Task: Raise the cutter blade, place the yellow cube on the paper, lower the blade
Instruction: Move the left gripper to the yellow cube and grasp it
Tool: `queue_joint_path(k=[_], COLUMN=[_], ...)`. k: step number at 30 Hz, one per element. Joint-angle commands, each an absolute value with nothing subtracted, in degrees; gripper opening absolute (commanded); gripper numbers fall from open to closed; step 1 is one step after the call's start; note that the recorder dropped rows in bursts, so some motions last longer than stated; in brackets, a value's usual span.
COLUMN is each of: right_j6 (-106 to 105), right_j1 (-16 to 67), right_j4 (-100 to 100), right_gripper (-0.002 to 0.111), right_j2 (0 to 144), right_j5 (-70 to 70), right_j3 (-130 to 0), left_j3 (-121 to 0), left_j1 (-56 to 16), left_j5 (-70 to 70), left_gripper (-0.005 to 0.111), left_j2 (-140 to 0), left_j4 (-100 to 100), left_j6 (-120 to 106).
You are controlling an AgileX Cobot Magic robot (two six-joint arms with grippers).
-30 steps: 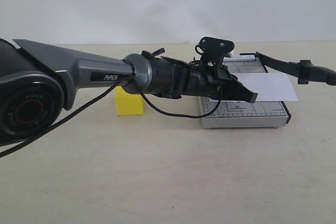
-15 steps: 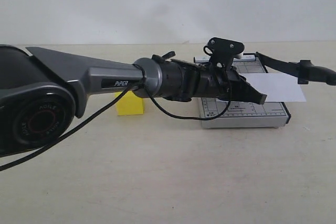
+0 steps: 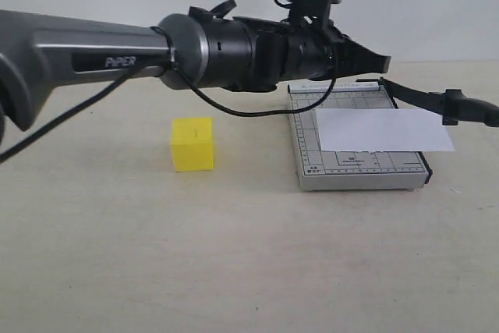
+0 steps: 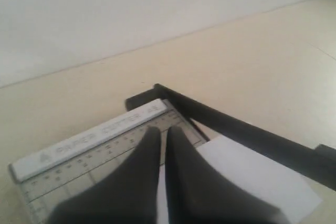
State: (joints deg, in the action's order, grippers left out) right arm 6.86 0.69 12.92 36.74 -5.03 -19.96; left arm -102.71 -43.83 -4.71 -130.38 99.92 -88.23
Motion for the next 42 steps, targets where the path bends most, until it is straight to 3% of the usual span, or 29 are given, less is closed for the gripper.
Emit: queue_joint_path(k=[1, 9, 16, 20, 26, 28, 35, 42], right_j6=[6.95, 7.07, 7.65, 8.02, 8.15, 8.15, 8.25, 8.89], right_j1=[0.57, 0.57, 0.57, 0.57, 0.57, 0.57, 0.57, 0.57], right_j4=[12.83, 12.71, 12.08, 12.08, 12.08, 12.08, 12.08, 12.08], right_gripper=[0.0, 0.0, 0.0, 0.0, 0.0, 0.0, 0.0, 0.0], right_j2=[36.65, 36.65, 36.65, 36.65, 36.65, 36.65, 36.65, 36.65], right_j5=[-5.19, -5.33, -5.33, -5.33, -5.44, -5.44, -5.44, -5.44], right_j3=[-19.99, -19.99, -19.99, -19.99, -19.99, -19.99, -19.99, -19.99], left_j3=[-92.57, -60.84, -47.63, -46.98, -46.98, -46.98, -48.34, -52.96], left_j1=[-44.03, -44.03, -44.03, -44.03, -44.03, -43.93, -43.93, -43.93], left_j5=[-16.04, -22.9, -20.56, -17.49, -18.83, -19.72, -32.18, -34.52], left_gripper=[0.004, 0.004, 0.006, 0.027, 0.093, 0.105, 0.106, 0.106], left_j2=[-122.35, -99.42, -89.78, -90.13, -93.55, -94.93, -102.34, -110.1], left_j4=[99.95, 68.53, 67.9, 67.9, 68.69, 68.69, 68.63, 62.98], left_j6=[-79.65, -44.77, -43.27, -43.44, -40.97, -39.24, -36.76, -36.87])
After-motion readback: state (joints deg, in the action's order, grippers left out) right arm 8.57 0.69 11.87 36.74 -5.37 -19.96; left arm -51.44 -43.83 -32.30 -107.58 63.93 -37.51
